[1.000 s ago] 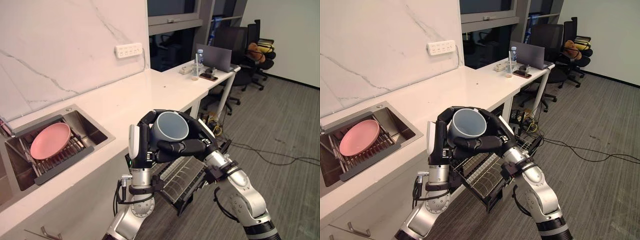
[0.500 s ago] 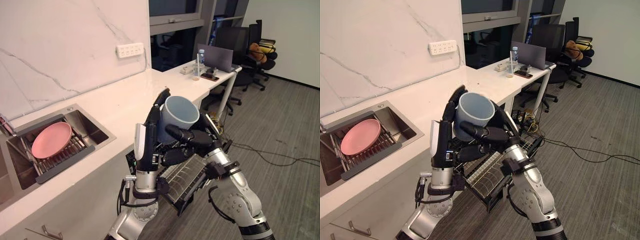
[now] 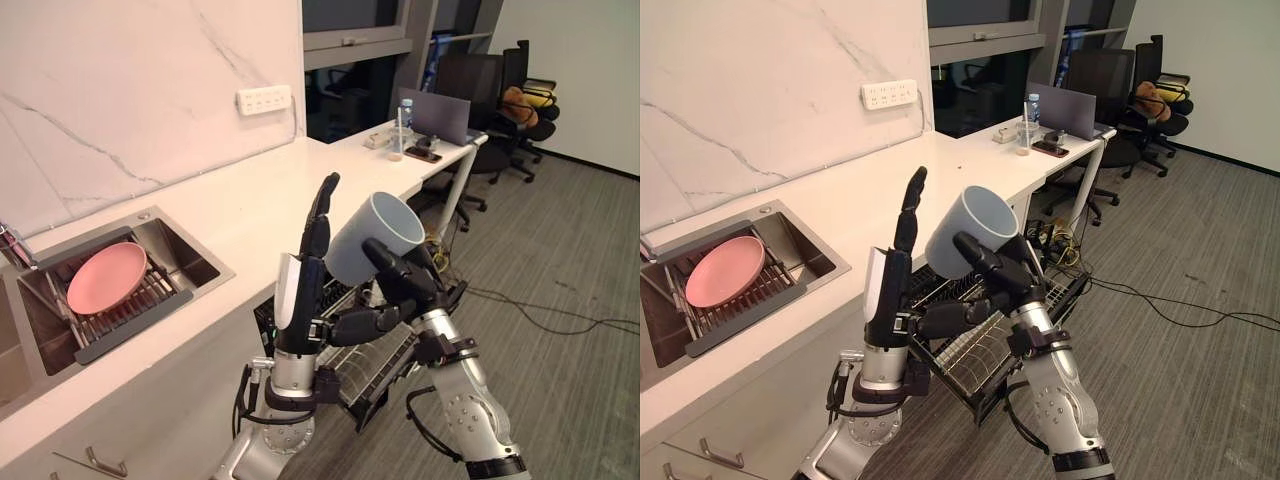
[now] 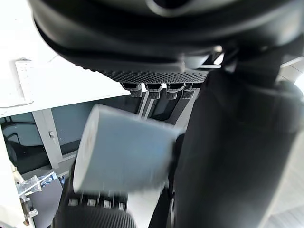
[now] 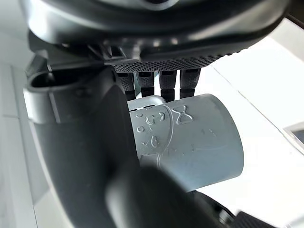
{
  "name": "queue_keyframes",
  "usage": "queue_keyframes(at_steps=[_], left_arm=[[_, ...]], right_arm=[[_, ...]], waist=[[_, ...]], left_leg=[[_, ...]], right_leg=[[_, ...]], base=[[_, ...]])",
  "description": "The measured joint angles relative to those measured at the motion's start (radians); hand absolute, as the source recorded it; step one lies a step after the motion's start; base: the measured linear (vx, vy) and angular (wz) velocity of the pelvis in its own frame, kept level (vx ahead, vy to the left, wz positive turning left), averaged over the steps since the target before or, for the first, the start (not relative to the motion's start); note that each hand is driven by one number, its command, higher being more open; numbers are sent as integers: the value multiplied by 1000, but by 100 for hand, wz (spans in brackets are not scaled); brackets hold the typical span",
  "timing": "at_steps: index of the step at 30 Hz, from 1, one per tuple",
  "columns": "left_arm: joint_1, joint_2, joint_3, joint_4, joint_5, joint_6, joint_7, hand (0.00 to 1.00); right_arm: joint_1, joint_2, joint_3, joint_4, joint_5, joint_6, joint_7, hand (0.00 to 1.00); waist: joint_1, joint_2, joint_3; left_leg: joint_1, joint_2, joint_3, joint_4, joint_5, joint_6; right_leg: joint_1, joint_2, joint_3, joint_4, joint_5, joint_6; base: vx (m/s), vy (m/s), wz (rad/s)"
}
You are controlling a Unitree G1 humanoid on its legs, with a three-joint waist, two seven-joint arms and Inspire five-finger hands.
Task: Walk over to the sink, pick up the cup, carry it to the dishwasher, place the cup inside the dishwasher, then close the dishwasher door
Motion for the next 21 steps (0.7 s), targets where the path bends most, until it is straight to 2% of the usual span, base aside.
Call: queue_keyframes(at_steps=[2,4,5,6,8,12,15,18,21], left_arm=[[18,4,14,14,-111,14,-138,100],[35,10,19,36,-200,42,-233,100],[44,13,19,58,-267,75,-292,100],[48,16,19,74,-293,89,-315,100],[67,22,30,136,-380,156,-393,100],[100,32,41,239,-451,246,-468,100],[118,66,27,328,-506,339,-545,100],[156,83,29,374,-530,394,-560,100],[176,99,31,395,-565,401,-563,100]], right_arm=[[4,0,-44,4,-1,-12,-5,0],[6,-1,-78,6,-13,-16,-9,0],[8,-2,-99,6,-39,-17,-13,0],[12,-3,-110,6,-54,-18,-13,0],[34,-20,-144,8,-130,-14,-22,0],[39,-71,-197,74,-246,22,-28,0],[28,-138,-217,167,-325,77,-28,0],[12,-188,-216,261,-374,120,-27,0],[-22,-228,-214,360,-424,135,-28,0]], waist=[[0,-1,1],[-1,-2,1],[-2,-3,2],[-2,-3,2],[-2,-5,4],[-3,-14,14],[0,-20,18],[1,-20,20],[2,-16,34]], left_leg=[[0,0,0,0,0,0],[-1,0,0,0,0,0],[-2,0,0,0,0,0],[-2,0,0,0,0,0],[-6,0,0,0,0,0],[-14,-2,-13,0,1,1],[-24,-4,-31,0,5,3],[-32,-5,-49,0,9,5],[-33,-11,-89,0,19,6]], right_leg=[[0,0,0,0,0,0],[-1,0,1,-1,0,0],[-1,0,2,-1,0,0],[-2,0,2,-1,0,0],[-2,0,0,-2,0,0],[-2,-1,-12,-4,0,1],[0,-4,-28,-11,1,1],[5,-4,-49,-16,1,2],[22,-6,-89,-16,1,3]], base=[[0,0,0],[0,0,0],[0,0,0],[0,0,0],[0,0,0],[-2,-2,9],[-7,-11,17],[7,-18,18],[-23,-14,35]])
